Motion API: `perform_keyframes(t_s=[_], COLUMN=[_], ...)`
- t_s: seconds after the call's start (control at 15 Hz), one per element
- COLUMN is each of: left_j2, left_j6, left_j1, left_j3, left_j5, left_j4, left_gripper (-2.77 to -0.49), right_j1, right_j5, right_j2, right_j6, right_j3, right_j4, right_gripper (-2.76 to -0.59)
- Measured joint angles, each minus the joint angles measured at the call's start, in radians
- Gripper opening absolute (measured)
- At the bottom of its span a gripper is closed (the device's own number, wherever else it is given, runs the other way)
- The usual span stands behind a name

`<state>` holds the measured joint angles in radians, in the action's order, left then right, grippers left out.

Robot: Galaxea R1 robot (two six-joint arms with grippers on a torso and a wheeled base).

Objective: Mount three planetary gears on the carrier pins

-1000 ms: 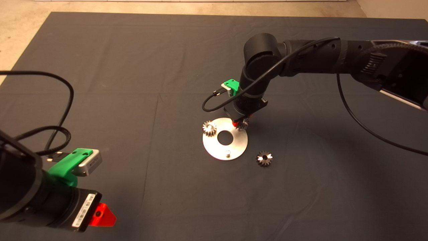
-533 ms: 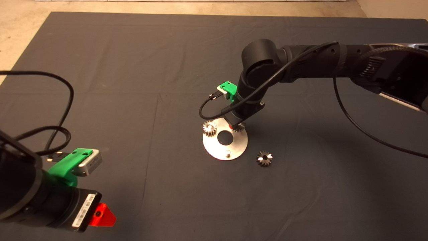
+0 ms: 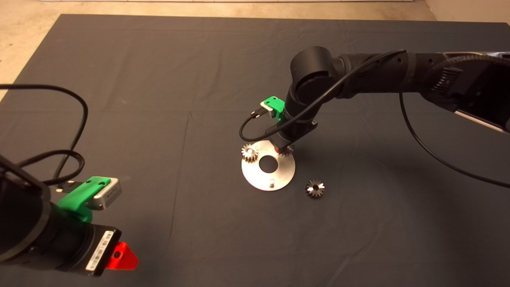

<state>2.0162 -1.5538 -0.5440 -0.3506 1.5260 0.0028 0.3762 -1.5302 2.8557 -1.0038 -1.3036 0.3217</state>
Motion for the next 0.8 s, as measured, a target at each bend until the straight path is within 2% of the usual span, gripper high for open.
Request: perform_keyframes(t_s=[0.8], left_j2=[0.000], left_j6=[0.000], left_j1=[0.000], left_j3=[0.000], left_j5=[0.000], left_j4=[-0.004], left_gripper=[-0.79], right_j1=[0.006], right_j5=[0.007], right_j2=[-0.016], right_j6=[-0.001], right_j3=[-0.039], right_j4=[-0.003], right_gripper=[-2.32])
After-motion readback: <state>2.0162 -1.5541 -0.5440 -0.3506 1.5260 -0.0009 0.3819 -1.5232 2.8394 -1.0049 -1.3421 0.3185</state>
